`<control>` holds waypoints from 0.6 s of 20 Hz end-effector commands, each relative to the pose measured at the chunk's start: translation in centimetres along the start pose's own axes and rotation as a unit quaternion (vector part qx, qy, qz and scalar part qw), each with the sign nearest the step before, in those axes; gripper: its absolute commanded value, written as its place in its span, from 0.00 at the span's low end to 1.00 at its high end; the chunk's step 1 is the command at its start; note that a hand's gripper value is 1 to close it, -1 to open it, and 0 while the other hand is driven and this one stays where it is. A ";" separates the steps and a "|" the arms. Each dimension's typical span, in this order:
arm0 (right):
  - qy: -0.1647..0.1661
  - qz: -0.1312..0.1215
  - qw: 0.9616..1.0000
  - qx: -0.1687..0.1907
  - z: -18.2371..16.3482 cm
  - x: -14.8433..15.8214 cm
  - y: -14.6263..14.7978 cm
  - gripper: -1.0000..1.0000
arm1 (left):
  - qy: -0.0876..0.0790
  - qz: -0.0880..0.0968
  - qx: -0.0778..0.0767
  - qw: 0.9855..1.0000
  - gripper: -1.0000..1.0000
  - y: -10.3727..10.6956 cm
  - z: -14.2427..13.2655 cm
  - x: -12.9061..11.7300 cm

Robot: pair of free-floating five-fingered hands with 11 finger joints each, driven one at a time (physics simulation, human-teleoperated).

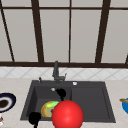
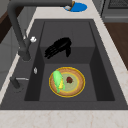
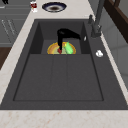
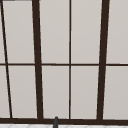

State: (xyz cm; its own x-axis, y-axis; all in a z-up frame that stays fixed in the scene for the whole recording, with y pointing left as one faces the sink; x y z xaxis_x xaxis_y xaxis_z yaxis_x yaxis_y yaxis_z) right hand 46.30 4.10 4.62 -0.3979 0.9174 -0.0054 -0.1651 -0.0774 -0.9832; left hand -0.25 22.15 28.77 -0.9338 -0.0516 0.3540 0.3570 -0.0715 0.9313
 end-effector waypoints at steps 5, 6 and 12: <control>-0.002 -0.009 1.000 -0.004 1.3 -1.0 -2.4 0.00 | 0.000 0.000 0.000 1.000 0.50 0.0 0.0 0.0; -0.002 -0.010 1.000 -0.004 1.5 -1.2 -2.7 0.00 | 0.000 0.000 0.000 1.000 0.50 0.0 0.0 0.0; -0.003 -0.014 1.000 -0.007 3.0 -1.9 -3.9 0.00 | 0.000 0.000 0.000 1.000 0.50 0.0 0.0 0.0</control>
State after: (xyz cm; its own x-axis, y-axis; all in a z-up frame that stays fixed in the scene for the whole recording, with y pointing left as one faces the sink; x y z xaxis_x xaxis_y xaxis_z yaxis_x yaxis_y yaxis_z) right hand 45.44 2.04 8.46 -0.3983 0.9172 0.0054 -0.1622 -0.0646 -0.9846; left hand -0.25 22.15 28.77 -0.9338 -0.0516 0.3540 0.3570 -0.0715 0.9313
